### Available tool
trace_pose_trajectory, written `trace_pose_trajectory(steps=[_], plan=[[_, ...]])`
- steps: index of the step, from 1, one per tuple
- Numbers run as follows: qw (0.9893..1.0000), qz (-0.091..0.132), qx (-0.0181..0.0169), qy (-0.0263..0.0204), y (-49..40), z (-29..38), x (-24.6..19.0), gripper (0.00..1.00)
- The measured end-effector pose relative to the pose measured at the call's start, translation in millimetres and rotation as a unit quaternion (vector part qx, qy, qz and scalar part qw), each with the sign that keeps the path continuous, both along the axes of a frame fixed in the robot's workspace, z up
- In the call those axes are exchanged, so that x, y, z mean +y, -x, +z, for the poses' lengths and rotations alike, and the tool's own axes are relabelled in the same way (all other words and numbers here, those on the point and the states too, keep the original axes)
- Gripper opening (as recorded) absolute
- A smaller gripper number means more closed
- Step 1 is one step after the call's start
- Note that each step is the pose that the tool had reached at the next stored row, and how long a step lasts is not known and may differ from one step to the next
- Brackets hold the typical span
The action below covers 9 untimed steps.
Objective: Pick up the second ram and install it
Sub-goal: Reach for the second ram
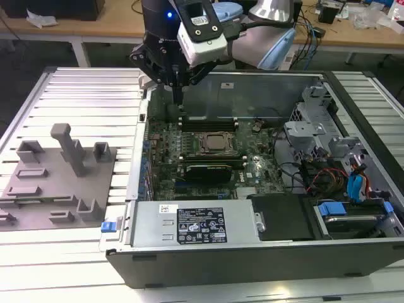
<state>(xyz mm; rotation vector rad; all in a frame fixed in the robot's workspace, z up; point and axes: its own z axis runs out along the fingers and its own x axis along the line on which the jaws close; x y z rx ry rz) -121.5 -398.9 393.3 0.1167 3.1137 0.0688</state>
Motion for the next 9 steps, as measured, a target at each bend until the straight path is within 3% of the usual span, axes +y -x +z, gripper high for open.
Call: trace_pose_trajectory(steps=[1,5,9], plan=[[1.0,0.0,-0.0001,-0.0001,1.5,-0.1,0.0,0.11],[1.0,0.0,0.0,0.0,23.3,-0.1,0.0,0.11],[1.0,0.0,0.0,0.0,31.3,-0.1,0.0,0.11]])
